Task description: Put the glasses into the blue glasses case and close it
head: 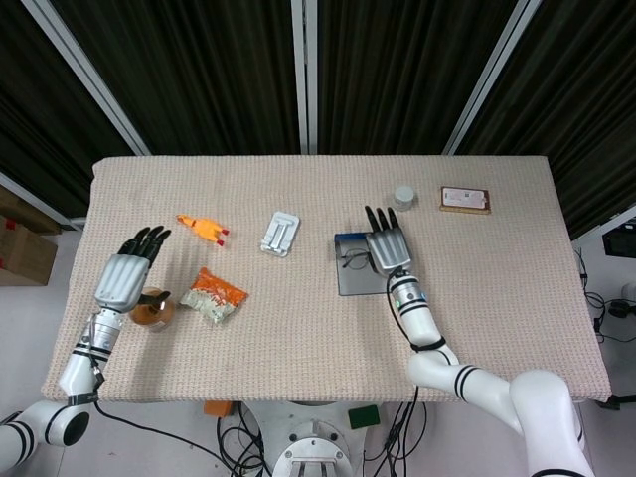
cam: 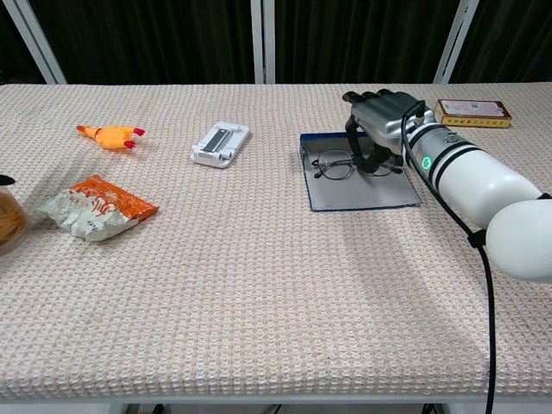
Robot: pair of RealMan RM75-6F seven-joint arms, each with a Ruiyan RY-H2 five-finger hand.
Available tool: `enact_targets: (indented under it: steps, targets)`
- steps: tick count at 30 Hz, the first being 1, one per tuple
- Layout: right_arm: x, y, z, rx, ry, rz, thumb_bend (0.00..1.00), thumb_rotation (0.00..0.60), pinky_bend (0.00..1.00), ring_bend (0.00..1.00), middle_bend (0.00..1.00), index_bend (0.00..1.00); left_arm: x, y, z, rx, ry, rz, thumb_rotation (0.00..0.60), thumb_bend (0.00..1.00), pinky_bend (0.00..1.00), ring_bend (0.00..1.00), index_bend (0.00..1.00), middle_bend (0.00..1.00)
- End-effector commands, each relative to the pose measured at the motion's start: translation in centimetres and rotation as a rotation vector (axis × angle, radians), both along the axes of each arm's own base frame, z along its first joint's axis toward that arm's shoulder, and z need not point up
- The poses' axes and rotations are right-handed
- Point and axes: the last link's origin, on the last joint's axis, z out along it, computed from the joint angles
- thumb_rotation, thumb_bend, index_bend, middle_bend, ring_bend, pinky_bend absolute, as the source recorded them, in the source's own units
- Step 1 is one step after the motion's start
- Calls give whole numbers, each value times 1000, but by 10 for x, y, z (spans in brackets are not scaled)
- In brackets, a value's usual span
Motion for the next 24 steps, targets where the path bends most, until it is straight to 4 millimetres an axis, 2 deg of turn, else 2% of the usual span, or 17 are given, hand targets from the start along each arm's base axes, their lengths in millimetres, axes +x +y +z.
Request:
enact_targets:
  steps: [1,4,6,10,12,19,24]
  targets:
    - [-2,0,-1,-2,-7,-10,487,600,0,0,0,710,0,0,0,0,0,-1,595,40,196,26,56,35]
    - [-1,0,-2,-2,-9,-9,487,600,0,0,0,707,0,-1,0,1,0,1,597,41,196,27,56,35]
    - [-1,0,-3,-1,-12,-8,482,600,0,0,0,665,-1,-1,0,2,-1,4,597,41,196,27,55,35]
    - [-1,1,-1,-3,-36,-11,477,600,0,0,0,407,-1,0,0,0,1,4,597,41,196,27,55,35]
    - [-2,1,1,-2,-49,-11,472,600,0,0,0,340,-1,0,0,0,1,3,595,41,196,27,55,35]
    - [-7,12,11,-17,-91,2,452,600,0,0,0,273,-1,-2,-1,0,-2,2,600,41,196,26,56,35]
    - [-7,23,23,-34,-139,22,451,600,0,0,0,269,-2,-4,0,3,-4,3,600,41,196,26,55,35]
